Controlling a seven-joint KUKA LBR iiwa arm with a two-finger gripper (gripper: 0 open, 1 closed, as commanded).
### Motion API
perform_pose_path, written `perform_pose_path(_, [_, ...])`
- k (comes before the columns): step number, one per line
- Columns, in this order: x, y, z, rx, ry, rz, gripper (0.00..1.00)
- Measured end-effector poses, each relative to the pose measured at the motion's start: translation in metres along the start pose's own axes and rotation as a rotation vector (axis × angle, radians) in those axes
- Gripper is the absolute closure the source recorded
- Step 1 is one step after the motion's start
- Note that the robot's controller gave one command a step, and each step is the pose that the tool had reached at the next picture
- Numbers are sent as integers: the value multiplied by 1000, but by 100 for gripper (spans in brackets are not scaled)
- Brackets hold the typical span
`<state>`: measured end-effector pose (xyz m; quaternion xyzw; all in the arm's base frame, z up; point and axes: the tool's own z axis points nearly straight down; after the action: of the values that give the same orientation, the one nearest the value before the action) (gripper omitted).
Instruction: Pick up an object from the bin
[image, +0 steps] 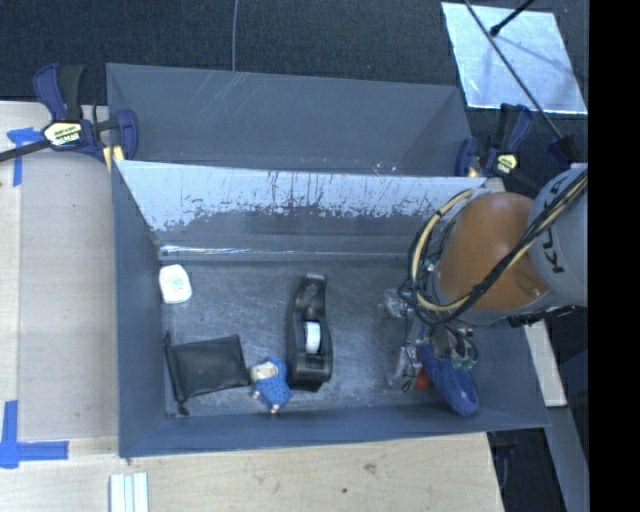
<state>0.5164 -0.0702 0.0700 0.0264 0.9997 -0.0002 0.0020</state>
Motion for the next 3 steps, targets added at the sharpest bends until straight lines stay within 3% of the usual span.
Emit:
perform_pose_path(1, [7, -82, -17, -9, 2, -155, 0])
perform_pose_path(2, [5, -83, -18, -3, -6, -156, 100])
perform_pose_path(3, [12, -87, -117, 3, -7, -141, 100])
